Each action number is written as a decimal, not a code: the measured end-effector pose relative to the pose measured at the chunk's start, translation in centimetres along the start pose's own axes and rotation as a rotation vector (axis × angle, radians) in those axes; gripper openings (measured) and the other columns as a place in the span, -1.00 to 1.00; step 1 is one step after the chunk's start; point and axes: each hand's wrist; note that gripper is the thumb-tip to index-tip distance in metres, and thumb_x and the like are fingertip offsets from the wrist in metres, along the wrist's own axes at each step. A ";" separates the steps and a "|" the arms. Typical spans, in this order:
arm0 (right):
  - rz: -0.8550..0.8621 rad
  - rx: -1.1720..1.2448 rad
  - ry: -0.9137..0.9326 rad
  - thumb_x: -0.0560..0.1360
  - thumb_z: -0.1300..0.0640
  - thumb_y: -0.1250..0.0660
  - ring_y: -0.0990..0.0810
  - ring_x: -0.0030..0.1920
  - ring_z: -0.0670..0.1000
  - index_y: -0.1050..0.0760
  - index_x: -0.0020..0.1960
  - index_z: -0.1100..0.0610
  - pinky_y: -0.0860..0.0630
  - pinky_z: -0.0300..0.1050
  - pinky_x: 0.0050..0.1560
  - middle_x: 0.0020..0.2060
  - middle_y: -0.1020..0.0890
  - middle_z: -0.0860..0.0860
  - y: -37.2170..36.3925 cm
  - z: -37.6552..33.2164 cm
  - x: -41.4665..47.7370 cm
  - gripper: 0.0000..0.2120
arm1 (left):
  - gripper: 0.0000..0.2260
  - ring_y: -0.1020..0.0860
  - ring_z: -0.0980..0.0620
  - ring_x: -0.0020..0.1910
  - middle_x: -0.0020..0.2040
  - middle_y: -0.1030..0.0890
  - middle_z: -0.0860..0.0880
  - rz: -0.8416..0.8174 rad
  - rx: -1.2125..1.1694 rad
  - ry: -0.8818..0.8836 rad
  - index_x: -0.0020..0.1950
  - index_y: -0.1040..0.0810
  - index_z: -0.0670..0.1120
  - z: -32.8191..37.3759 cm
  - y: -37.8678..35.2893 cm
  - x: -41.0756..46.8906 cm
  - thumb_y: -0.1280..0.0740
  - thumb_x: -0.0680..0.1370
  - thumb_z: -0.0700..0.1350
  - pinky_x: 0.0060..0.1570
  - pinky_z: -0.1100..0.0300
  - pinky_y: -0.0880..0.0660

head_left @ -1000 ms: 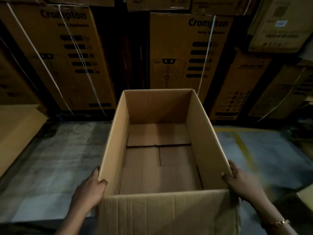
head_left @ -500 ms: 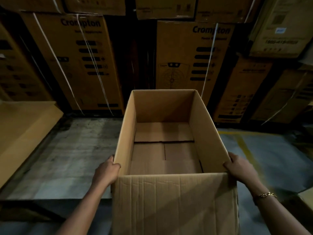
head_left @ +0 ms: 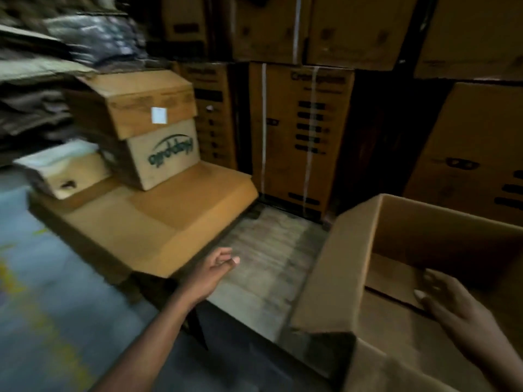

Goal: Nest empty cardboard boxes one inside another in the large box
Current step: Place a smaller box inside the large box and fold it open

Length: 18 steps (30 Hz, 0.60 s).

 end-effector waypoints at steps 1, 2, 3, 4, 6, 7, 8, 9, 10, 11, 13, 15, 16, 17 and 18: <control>-0.031 0.047 0.028 0.34 -0.41 -0.29 -0.47 0.34 0.10 -0.26 0.46 -0.21 -0.48 0.24 0.26 0.42 -0.44 -0.03 -1.6 -2.8 0.6 -0.26 | -0.76 -0.54 0.08 0.19 0.24 -0.57 0.06 0.036 -0.042 0.010 0.20 -0.50 0.16 -0.9 2.9 0.4 -0.36 0.57 0.14 0.01 0.25 -0.44; -0.062 0.099 0.059 0.37 -0.36 -0.31 -0.48 0.33 0.08 -0.28 0.46 -0.20 -0.48 0.23 0.27 0.39 -0.46 -0.05 -2.8 -5.2 0.9 -0.30 | -0.84 -0.55 0.05 0.20 0.21 -0.58 0.05 0.076 -0.073 0.018 0.16 -0.53 0.15 -1.8 5.2 0.6 -0.35 0.59 0.07 0.01 0.22 -0.45; -0.097 0.149 0.098 0.39 -0.33 -0.32 -0.48 0.30 0.05 -0.30 0.44 -0.20 -0.47 0.22 0.28 0.35 -0.47 -0.07 -4.4 -8.0 1.2 -0.35 | -0.88 -0.56 0.01 0.21 0.19 -0.60 0.05 0.115 -0.094 0.023 0.13 -0.54 0.16 -2.8 7.9 0.8 -0.35 0.60 0.02 0.00 0.18 -0.46; -0.125 0.197 0.142 0.41 -0.30 -0.32 -0.49 0.28 0.02 -0.32 0.40 -0.21 -0.46 0.19 0.28 0.33 -0.48 -0.09 -6.1 -10.3 1.7 -0.41 | -0.89 -0.57 -0.02 0.21 0.17 -0.60 0.04 0.154 -0.108 0.027 0.12 -0.55 0.15 -4.0 10.4 1.1 -0.35 0.61 -0.01 -0.01 0.16 -0.46; -0.161 0.261 0.214 0.42 -0.29 -0.32 -0.49 0.27 0.00 -0.35 0.38 -0.18 -0.44 0.14 0.31 0.32 -0.51 -0.09 -9.6 -14.5 2.3 -0.44 | -0.86 -0.59 -0.02 0.17 0.17 -0.61 -0.01 0.221 -0.130 0.048 0.17 -0.56 0.08 -5.9 14.7 1.3 -0.32 0.62 -0.06 -0.06 0.19 -0.45; -0.185 0.284 0.235 0.40 -0.34 -0.32 -0.51 0.27 0.00 -0.37 0.38 -0.15 -0.44 0.13 0.33 0.31 -0.53 -0.08 -11.0 -16.3 2.3 -0.39 | -0.83 -0.58 -0.01 0.15 0.17 -0.60 -0.03 0.244 -0.147 0.062 0.22 -0.55 0.02 -6.4 16.2 1.3 -0.31 0.63 -0.09 -0.08 0.23 -0.45; -0.211 0.314 0.268 0.33 -0.45 -0.34 -0.52 0.27 -0.01 -0.39 0.37 -0.15 -0.44 0.12 0.34 0.29 -0.54 -0.10 -12.8 -18.2 2.7 -0.29 | -0.80 -0.58 0.00 0.13 0.17 -0.59 -0.04 0.265 -0.170 0.071 0.26 -0.54 -0.03 -7.2 18.1 1.4 -0.30 0.63 -0.11 -0.09 0.27 -0.44; -0.232 0.345 0.285 0.22 -0.56 -0.35 -0.53 0.27 -0.03 -0.41 0.35 -0.17 -0.44 0.12 0.34 0.27 -0.56 -0.13 -14.5 -19.9 3.2 -0.18 | -0.78 -0.57 0.01 0.14 0.17 -0.59 -0.02 0.275 -0.180 0.078 0.28 -0.53 -0.05 -7.7 19.8 1.3 -0.29 0.64 -0.10 -0.09 0.27 -0.45; -0.246 0.364 0.298 0.11 -0.63 -0.34 -0.54 0.27 -0.05 -0.42 0.32 -0.21 -0.45 0.12 0.34 0.25 -0.57 -0.16 -16.2 -21.3 3.8 -0.11 | -0.76 -0.57 0.02 0.16 0.18 -0.59 0.01 0.282 -0.178 0.079 0.30 -0.52 -0.03 -8.3 21.5 1.3 -0.29 0.64 -0.07 -0.06 0.24 -0.45; -0.270 0.380 0.311 0.06 -0.64 -0.34 -0.55 0.26 -0.06 -0.41 0.29 -0.26 -0.46 0.12 0.34 0.24 -0.57 -0.19 -17.8 -23.0 4.4 -0.11 | -0.75 -0.57 0.02 0.18 0.20 -0.60 0.02 0.287 -0.166 0.083 0.31 -0.52 0.00 -9.0 23.1 1.4 -0.29 0.64 -0.04 -0.01 0.19 -0.46; -0.326 0.401 0.326 0.14 -0.60 -0.36 -0.55 0.24 -0.06 -0.39 0.25 -0.31 -0.47 0.09 0.31 0.24 -0.56 -0.19 -20.4 -26.3 5.0 -0.25 | -0.73 -0.57 0.03 0.21 0.22 -0.60 0.04 0.302 -0.161 0.092 0.32 -0.53 0.04 -10.1 26.0 1.9 -0.30 0.63 0.00 0.07 0.12 -0.46; -0.363 0.401 0.328 0.33 -0.41 -0.40 -0.55 0.22 -0.06 -0.38 0.27 -0.27 -0.47 0.01 0.24 0.25 -0.55 -0.14 -22.9 -29.4 6.2 -0.43 | -0.76 -0.58 0.04 0.21 0.22 -0.61 0.04 0.333 -0.162 0.084 0.29 -0.54 0.07 -11.0 28.6 2.7 -0.30 0.62 0.01 0.10 0.10 -0.46; -0.381 0.406 0.333 0.39 -0.30 -0.38 -0.55 0.21 -0.08 -0.37 0.30 -0.24 -0.47 -0.03 0.20 0.25 -0.54 -0.13 -24.0 -30.9 7.0 -0.48 | -0.77 -0.59 0.05 0.20 0.22 -0.61 0.03 0.350 -0.165 0.075 0.28 -0.55 0.08 -11.3 29.9 3.3 -0.31 0.62 0.01 0.09 0.10 -0.47; -0.399 0.411 0.340 0.43 -0.24 -0.37 -0.55 0.20 -0.12 -0.37 0.33 -0.22 -0.46 -0.06 0.17 0.26 -0.54 -0.14 -24.8 -32.1 7.7 -0.49 | -0.77 -0.59 0.05 0.19 0.22 -0.62 0.03 0.365 -0.170 0.063 0.27 -0.55 0.08 -11.4 30.9 3.9 -0.30 0.62 0.01 0.08 0.10 -0.47; -0.416 0.417 0.354 0.44 -0.22 -0.36 -0.54 0.20 -0.15 -0.37 0.36 -0.20 -0.46 -0.09 0.16 0.26 -0.54 -0.16 -25.8 -33.6 8.7 -0.48 | -0.78 -0.60 0.06 0.18 0.21 -0.62 0.03 0.383 -0.171 0.057 0.27 -0.56 0.08 -11.5 32.1 4.7 -0.30 0.63 0.01 0.07 0.11 -0.48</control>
Point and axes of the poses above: each hand's wrist, its own x-axis towards the middle knuckle, its own y-axis out of the back of the hand, z = x × y
